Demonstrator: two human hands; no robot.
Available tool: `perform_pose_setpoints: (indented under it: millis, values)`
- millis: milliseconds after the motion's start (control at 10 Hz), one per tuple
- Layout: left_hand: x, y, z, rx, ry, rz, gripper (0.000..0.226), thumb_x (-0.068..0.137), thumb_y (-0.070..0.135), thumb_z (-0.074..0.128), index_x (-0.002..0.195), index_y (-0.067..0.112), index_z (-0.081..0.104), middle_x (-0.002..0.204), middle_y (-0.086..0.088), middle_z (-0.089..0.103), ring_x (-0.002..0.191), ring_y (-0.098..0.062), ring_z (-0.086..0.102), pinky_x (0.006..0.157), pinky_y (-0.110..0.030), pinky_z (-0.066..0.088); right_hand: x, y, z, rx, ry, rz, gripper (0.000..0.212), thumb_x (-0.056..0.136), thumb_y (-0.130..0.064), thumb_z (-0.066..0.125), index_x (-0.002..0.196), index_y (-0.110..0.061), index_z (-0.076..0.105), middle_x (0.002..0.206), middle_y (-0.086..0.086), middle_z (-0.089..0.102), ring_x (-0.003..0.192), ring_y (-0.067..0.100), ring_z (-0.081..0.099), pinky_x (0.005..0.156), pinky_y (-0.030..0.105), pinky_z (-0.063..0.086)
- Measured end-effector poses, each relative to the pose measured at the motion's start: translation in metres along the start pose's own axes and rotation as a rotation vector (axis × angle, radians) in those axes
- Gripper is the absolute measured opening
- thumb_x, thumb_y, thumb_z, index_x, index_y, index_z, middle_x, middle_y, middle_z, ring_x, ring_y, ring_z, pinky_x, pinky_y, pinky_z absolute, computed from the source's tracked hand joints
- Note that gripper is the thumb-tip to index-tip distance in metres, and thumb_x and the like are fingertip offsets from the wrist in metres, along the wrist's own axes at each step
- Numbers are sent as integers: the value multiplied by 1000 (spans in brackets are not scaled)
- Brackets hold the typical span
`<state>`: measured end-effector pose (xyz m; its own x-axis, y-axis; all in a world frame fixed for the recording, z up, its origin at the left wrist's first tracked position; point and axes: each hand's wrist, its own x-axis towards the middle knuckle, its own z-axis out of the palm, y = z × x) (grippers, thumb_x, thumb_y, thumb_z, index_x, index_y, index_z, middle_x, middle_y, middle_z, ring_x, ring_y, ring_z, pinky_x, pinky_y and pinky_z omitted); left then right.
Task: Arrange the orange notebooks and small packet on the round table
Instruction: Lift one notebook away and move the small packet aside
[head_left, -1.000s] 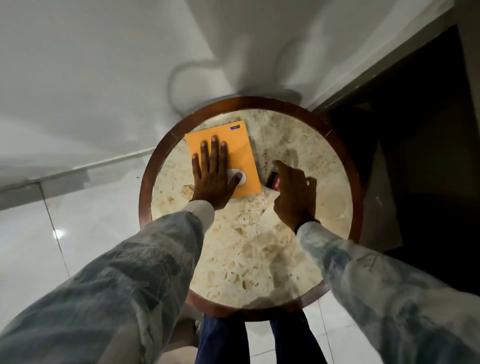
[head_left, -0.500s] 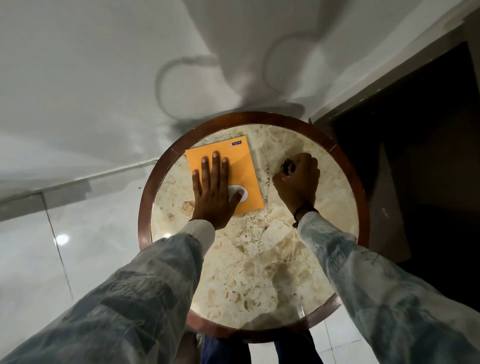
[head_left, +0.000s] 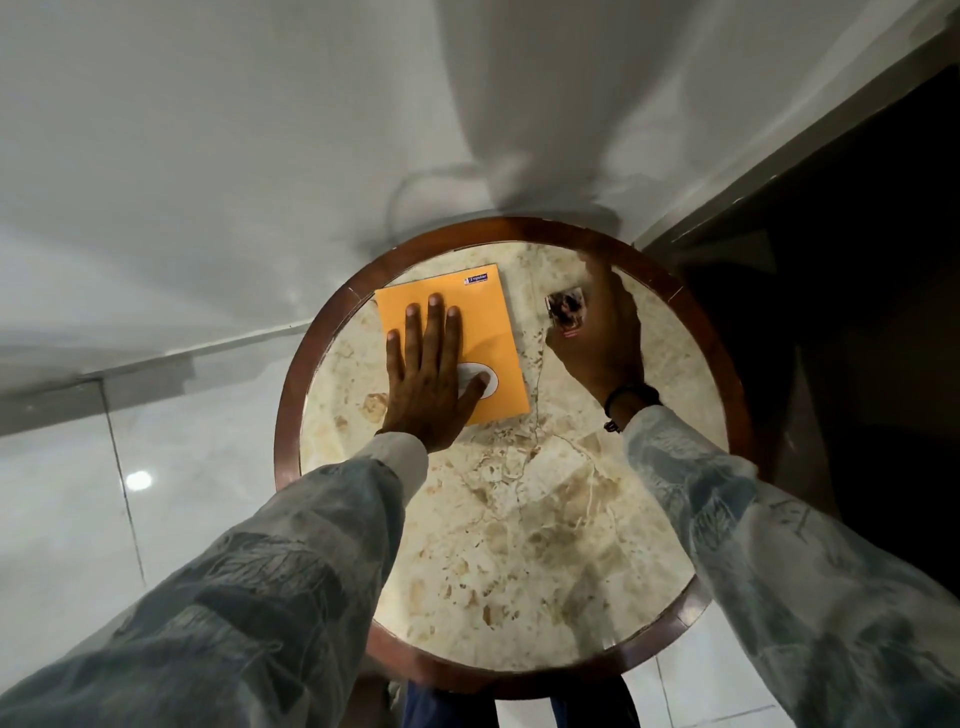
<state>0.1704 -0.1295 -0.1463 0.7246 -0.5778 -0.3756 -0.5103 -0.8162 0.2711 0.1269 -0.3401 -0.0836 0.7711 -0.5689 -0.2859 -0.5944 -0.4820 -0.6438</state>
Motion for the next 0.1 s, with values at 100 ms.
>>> perform_pose_setpoints:
  millis: [100]
  values:
    - [-1,7,-11,8,-22,-31,88,100,63,33,162,13,-5,172,-12,-12,159,-37,-13,129,-58,-2,-10,-16,-43,172,110,-10,72,76,-10,85,140,-10,51,139,8,61,129,26,59,108,38,51]
